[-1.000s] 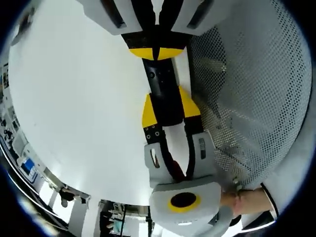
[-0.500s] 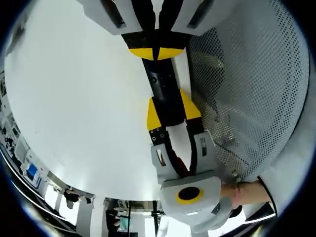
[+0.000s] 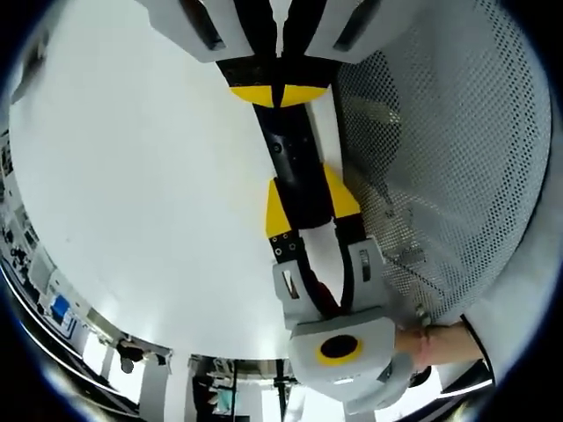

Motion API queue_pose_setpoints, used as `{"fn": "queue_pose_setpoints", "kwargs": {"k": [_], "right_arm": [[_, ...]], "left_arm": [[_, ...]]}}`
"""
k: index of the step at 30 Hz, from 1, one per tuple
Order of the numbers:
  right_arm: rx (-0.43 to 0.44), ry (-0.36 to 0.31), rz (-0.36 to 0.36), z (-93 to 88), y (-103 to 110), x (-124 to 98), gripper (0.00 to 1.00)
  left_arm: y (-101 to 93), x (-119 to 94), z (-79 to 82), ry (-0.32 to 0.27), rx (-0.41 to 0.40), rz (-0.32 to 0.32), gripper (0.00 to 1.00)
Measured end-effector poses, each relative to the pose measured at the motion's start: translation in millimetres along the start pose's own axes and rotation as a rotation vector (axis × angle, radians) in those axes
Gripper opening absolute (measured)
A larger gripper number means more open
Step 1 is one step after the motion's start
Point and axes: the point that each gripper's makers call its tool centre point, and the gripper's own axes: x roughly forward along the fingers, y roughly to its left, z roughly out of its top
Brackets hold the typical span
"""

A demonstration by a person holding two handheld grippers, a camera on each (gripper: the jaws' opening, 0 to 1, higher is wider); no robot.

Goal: Press the specified remote control buttons in sequence, fully releasing each button before pressing the next.

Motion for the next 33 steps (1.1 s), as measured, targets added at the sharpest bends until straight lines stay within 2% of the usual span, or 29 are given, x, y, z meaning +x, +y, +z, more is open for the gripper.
{"fn": "queue_pose_setpoints", "kwargs": {"k": [3,7,9,12,14,18,23,25,26,27,28,33], "right_arm": [[-0.035,0.025,-0.013,0.2,0,2,0.00],[-0.033,0.037,-0.021,0.1,-1,2,0.00],[0.009,-0.004,-0.025,0.2,-1,1,0.00],[0.119,-0.105,-0.034,1.4,-2,0,0.00],[0.132,-0.133,-0.041,1.4,-2,-1,0.00],[0.212,-0.190,-0.068,2.0,-2,-2,0.00],[0.184,-0.212,-0.072,5.2,-1,-1,0.00],[0.147,-0.247,0.008,15.1,12,4,0.00],[0.147,-0.229,-0.005,13.9,12,7,0.00],[0.111,-0.211,-0.029,14.7,8,6,0.00],[0.101,-0.200,-0.025,14.2,8,6,0.00],[0.125,-0.169,-0.069,12.4,2,5,0.00]], "left_arm": [[-0.1,0,0.1,0.001,0.002,0.001,0.24],[-0.3,0,0.1,0.003,0.003,0.000,0.24],[-0.4,0,0.1,0.004,0.004,0.001,0.24],[-0.6,-1,0.3,0.006,0.006,0.002,0.24],[-0.7,-1,0.3,0.006,0.006,0.002,0.24],[-0.5,-1,0.0,0.007,0.007,0.003,0.24],[-0.3,0,0.0,0.008,0.007,0.004,0.24],[-0.1,0,0.1,0.007,0.000,0.005,0.24],[-0.1,0,-0.2,0.008,0.001,0.005,0.24],[0.1,0,-0.2,0.009,0.010,0.005,0.24],[-0.1,0,-0.2,0.010,0.005,0.005,0.24],[-0.1,0,0.5,0.007,-0.001,0.006,0.24]]}}
